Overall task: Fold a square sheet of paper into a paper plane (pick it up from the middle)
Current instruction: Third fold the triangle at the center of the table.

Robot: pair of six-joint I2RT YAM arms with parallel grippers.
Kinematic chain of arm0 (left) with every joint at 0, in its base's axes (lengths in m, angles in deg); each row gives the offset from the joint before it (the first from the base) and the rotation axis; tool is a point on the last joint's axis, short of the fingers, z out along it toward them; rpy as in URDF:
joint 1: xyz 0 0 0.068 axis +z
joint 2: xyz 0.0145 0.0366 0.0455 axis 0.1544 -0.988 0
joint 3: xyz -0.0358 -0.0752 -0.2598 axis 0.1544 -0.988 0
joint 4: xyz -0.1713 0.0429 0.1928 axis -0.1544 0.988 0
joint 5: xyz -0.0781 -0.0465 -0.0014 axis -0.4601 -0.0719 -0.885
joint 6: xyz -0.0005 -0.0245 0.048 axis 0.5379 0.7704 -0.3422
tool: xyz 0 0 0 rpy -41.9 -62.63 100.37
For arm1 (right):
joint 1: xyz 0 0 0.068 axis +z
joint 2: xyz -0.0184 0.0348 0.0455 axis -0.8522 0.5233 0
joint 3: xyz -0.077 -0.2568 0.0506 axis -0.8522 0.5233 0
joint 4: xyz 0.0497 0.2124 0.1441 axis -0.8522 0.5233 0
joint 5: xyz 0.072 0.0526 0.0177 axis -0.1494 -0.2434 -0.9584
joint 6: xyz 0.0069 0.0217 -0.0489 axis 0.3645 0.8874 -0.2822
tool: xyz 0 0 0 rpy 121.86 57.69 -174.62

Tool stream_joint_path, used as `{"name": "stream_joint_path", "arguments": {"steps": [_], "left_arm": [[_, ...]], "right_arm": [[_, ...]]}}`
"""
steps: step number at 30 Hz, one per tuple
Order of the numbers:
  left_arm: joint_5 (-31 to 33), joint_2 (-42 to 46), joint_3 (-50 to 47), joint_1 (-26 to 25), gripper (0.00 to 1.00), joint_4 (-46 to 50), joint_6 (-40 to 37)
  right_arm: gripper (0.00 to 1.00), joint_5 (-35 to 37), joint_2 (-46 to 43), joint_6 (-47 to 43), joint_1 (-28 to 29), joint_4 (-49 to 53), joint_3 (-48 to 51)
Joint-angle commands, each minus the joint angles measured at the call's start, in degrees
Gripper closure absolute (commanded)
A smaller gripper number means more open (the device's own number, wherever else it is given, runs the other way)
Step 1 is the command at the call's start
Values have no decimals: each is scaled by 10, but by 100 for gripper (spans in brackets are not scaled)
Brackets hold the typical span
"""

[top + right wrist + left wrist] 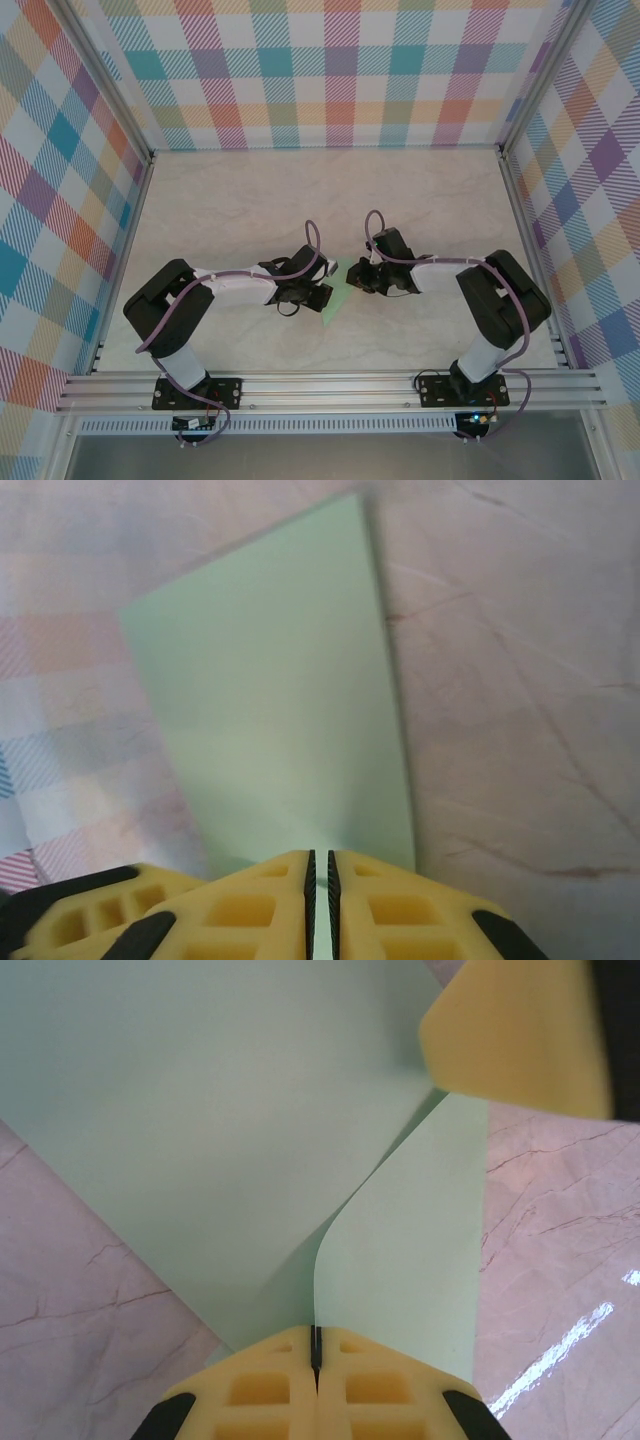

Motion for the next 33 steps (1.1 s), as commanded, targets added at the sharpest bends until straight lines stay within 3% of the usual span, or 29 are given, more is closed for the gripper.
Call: {"name": "stream_joint_path", "arguments": {"steps": [1, 13, 24, 33], "left_arm": [[-1, -4, 0, 3, 100, 21, -5], [1, 1, -3, 4, 100, 23, -5], [0, 7, 0, 4, 98, 24, 1], [39, 90, 17, 4, 80, 48, 35]], "right_arm": [[86, -4, 25, -2, -3, -22, 4], [86, -10, -54, -36, -9, 40, -19], [86, -1, 33, -38, -10, 35, -30], [86, 10, 17, -46, -10, 61, -25]]}}
